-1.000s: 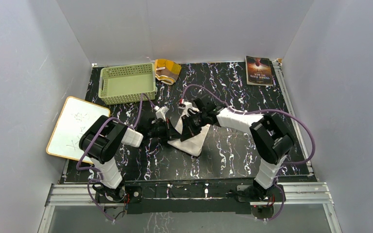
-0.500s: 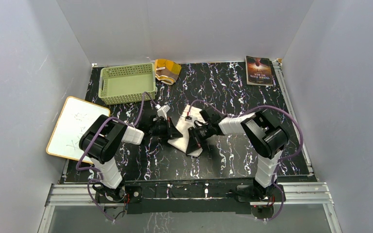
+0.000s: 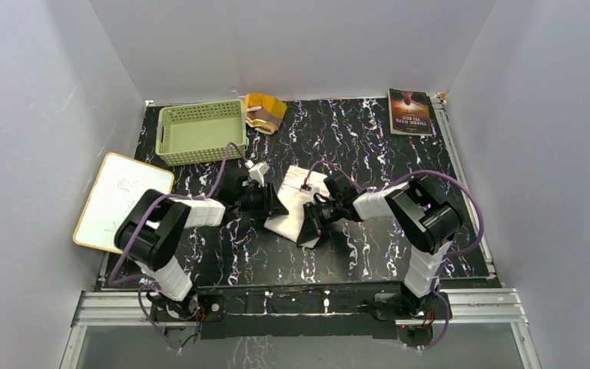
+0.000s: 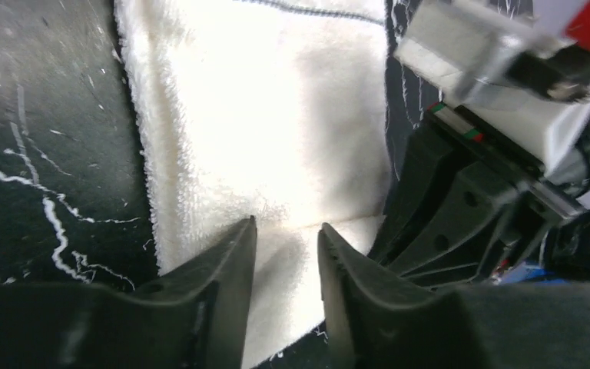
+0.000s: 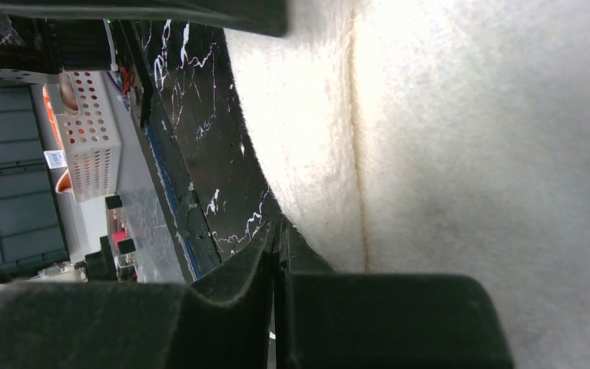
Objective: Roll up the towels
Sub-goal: Roll the towel at the center of the board.
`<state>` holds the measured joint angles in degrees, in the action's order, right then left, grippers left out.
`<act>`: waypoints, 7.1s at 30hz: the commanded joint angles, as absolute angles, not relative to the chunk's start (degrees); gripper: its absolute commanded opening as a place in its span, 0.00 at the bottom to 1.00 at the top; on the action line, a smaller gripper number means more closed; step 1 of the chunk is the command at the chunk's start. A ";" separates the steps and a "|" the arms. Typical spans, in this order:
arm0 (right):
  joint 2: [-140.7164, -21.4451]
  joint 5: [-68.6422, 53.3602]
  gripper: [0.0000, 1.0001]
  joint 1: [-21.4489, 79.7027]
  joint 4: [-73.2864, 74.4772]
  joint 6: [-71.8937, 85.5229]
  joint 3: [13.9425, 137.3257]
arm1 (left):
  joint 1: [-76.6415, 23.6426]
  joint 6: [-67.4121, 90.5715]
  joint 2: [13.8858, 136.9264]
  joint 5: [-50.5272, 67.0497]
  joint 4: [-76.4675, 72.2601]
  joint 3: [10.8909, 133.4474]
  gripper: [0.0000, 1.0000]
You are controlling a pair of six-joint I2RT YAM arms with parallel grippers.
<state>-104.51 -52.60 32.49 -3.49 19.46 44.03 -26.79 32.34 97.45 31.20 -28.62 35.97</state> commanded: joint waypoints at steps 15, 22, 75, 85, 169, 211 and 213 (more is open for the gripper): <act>-108.52 -47.93 0.00 31.73 0.39 17.43 48.51 | -26.53 44.65 90.02 36.88 -42.59 25.05 0.09; -104.22 -41.76 0.00 31.98 8.30 16.76 52.19 | -26.51 42.43 94.31 29.50 -42.37 24.72 0.11; -99.31 9.80 0.33 61.44 -3.47 -49.21 44.54 | -23.26 35.60 93.19 38.16 -28.81 27.55 0.10; -98.42 0.29 0.11 57.87 2.76 -37.10 49.52 | -18.74 36.17 81.07 32.59 -18.75 31.44 0.20; -112.17 -25.38 0.30 46.48 -0.79 19.24 65.48 | -7.36 38.77 76.12 20.25 -23.08 17.05 0.54; -109.27 -25.71 0.00 54.99 -13.98 33.23 57.50 | -7.29 40.26 69.42 17.79 -13.16 20.11 0.56; -108.43 -25.97 0.00 54.29 -12.94 31.48 56.22 | -7.21 40.47 68.33 16.42 -11.81 20.59 0.58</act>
<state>-110.34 -26.22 54.74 -12.23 33.30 58.37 -7.70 41.60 70.67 22.68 -21.80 19.18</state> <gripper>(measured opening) 0.036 0.565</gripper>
